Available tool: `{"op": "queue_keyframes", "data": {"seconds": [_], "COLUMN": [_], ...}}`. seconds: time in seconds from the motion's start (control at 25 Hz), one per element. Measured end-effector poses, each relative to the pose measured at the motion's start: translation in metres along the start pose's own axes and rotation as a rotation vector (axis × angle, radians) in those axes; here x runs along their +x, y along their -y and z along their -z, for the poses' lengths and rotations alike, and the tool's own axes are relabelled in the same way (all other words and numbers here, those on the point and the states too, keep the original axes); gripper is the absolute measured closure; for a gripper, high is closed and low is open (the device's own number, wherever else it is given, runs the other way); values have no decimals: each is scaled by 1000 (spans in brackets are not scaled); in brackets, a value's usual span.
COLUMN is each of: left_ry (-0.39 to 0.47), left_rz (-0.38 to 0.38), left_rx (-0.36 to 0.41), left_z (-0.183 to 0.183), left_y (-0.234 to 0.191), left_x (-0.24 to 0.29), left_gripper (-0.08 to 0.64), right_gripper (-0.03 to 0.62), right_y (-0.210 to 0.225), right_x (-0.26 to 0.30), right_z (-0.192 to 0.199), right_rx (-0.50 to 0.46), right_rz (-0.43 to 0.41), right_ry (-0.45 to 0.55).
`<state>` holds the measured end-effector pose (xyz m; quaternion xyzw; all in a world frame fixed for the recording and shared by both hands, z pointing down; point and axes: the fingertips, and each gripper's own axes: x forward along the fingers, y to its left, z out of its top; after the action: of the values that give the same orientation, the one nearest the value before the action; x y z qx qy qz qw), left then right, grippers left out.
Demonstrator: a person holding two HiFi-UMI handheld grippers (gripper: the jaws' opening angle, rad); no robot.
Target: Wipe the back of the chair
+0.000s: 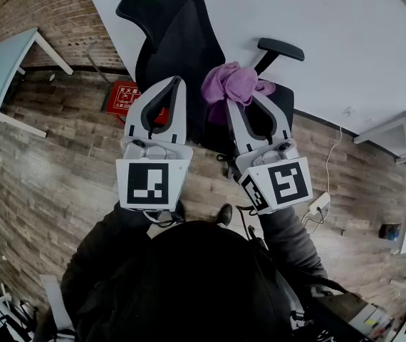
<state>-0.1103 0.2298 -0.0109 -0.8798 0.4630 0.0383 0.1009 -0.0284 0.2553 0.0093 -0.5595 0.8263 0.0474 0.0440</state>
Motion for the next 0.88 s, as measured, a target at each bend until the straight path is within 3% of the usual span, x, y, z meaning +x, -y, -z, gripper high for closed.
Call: {"op": "queue_keyframes", "data": {"seconds": [0.6,0.88], "left_ry": [-29,-54], "left_rz": [23,71], "left_rx": [-17,-3], "left_z": [10,22], "left_y": [-16,-32], "left_x": [-5,-5], "left_gripper": [551,551], "right_gripper": [523,520], "right_y": [-17,-20], "right_x": [19,45], "right_z": [0,16], "right_rx": [-14,123], "right_rz": [1,17], "right_ry": [-25,-127]}}
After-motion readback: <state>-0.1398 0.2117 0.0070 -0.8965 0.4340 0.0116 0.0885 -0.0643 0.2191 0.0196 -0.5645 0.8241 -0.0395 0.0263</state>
